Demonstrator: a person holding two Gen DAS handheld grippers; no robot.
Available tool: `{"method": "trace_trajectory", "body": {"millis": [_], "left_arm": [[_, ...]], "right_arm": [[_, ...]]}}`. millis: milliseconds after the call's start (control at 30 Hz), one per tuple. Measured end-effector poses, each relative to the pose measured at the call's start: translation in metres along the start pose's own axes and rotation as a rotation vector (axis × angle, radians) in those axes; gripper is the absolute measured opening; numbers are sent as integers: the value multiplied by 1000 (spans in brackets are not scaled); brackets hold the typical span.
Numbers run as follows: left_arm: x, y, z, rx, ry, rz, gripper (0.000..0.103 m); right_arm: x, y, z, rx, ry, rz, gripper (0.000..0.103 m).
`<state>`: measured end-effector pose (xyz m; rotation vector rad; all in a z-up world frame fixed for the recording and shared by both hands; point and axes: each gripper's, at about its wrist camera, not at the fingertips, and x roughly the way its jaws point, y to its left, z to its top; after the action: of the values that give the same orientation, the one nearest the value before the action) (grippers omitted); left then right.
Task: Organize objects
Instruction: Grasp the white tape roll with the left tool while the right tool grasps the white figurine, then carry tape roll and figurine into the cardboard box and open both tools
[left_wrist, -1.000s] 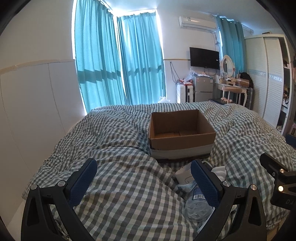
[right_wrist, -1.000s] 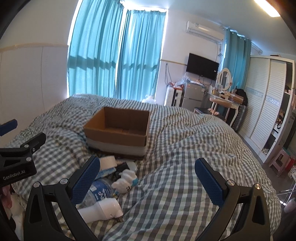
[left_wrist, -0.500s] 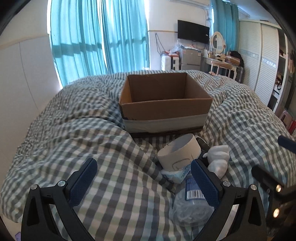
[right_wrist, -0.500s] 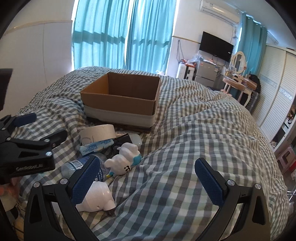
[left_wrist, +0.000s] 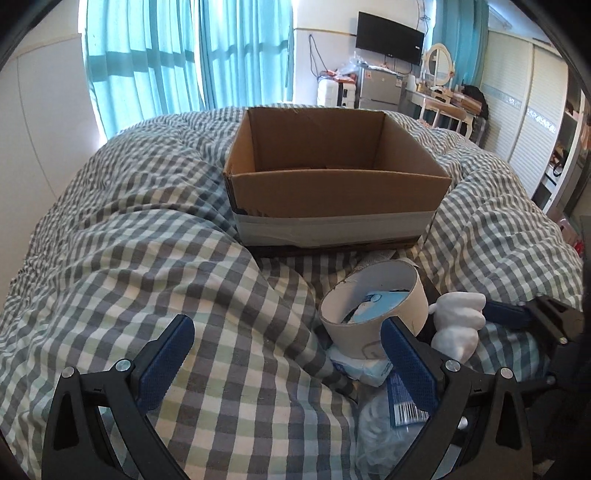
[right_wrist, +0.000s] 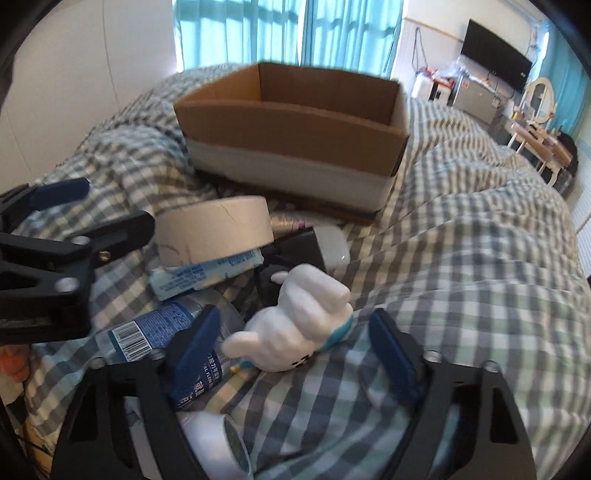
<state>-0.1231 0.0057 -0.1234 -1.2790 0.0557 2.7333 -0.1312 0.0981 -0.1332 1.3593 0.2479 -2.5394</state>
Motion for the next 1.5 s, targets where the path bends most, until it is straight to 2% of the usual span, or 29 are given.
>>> {"method": "trace_trajectory", "body": {"millis": [200,233,333,400,467,500,533,667,767,833,1100,1267,1333,1500], "left_arm": [[9,-7,9,37,8,-40,103],[11,-9,11,43,12,-49,103],[21,-15,16,52,35,-97,103],[30,-21,19,58,58,-126,103],[41,-28,23,69,83,-146,103],[47,-31,24,75,95,-153,103],[54,-35,26,80,109,-162,103],[84,-43,33,62,177,-202,103],[97,-43,39,34,198,-222,100],[97,-41,41,21,185,-253,90],[82,-35,33,16,170,-274,89],[52,-31,24,41,137,-220,89],[38,-29,22,51,105,-195,89],[-1,-25,37,38,-25,-189,89]], "right_arm": [[-14,-8,4,25,-25,10,68],[-21,-10,5,8,-38,-21,67],[-42,-17,10,-70,-86,-188,65],[-47,-32,15,-47,-90,-230,65],[-47,-43,18,-22,-93,-230,63],[-44,-47,19,-9,-90,-213,55],[-40,-50,19,0,-82,-192,39],[-18,-52,19,2,-40,-157,39],[-14,-56,16,12,-30,-141,40],[-11,-57,17,16,-25,-136,40],[-16,-56,14,13,-36,-140,39],[-31,-49,14,1,-66,-160,39],[-39,-44,16,-9,-86,-167,39],[-64,-32,25,-37,-152,-158,39]]}}
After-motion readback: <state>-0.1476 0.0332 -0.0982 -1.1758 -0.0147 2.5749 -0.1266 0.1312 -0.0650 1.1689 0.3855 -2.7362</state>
